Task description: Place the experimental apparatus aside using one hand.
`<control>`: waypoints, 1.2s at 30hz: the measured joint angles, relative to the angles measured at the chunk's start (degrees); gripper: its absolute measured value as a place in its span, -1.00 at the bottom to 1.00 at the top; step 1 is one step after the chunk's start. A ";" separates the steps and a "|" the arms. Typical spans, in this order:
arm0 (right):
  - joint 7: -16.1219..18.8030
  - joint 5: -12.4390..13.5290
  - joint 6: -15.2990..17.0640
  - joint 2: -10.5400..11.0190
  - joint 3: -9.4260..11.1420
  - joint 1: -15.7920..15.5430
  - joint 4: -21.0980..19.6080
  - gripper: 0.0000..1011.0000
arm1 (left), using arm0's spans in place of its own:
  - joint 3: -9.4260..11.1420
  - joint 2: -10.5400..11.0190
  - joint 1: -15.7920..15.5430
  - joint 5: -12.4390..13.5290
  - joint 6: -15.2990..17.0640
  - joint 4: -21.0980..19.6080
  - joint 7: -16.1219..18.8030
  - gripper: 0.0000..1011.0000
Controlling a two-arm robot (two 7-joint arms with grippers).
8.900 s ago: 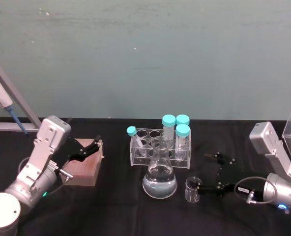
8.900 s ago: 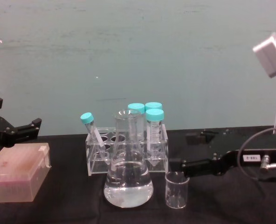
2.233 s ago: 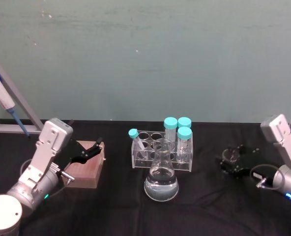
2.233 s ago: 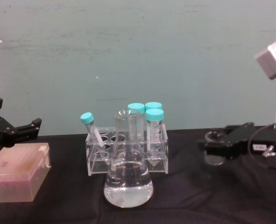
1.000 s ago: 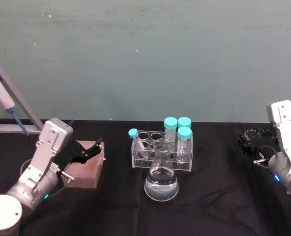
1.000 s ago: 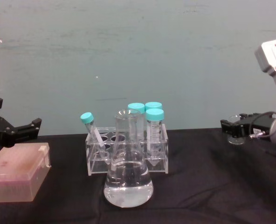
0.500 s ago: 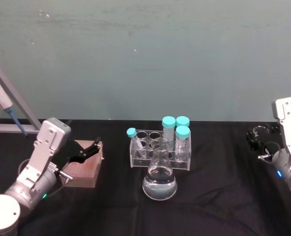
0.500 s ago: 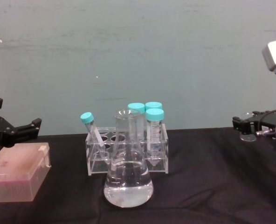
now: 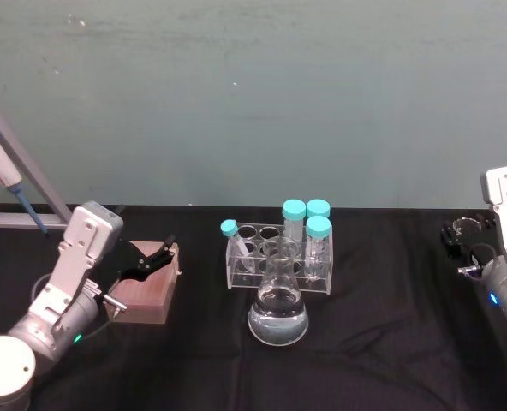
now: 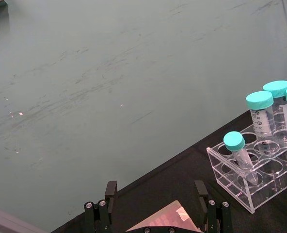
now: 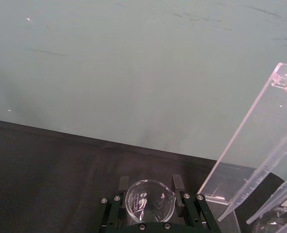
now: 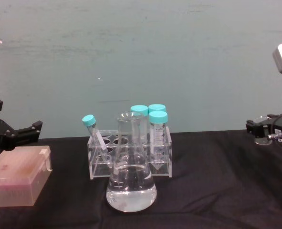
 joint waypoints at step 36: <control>1.59 -4.09 -1.10 -0.89 4.85 2.29 5.60 0.06 | 0.00 0.00 0.00 0.00 0.00 0.00 0.00 0.98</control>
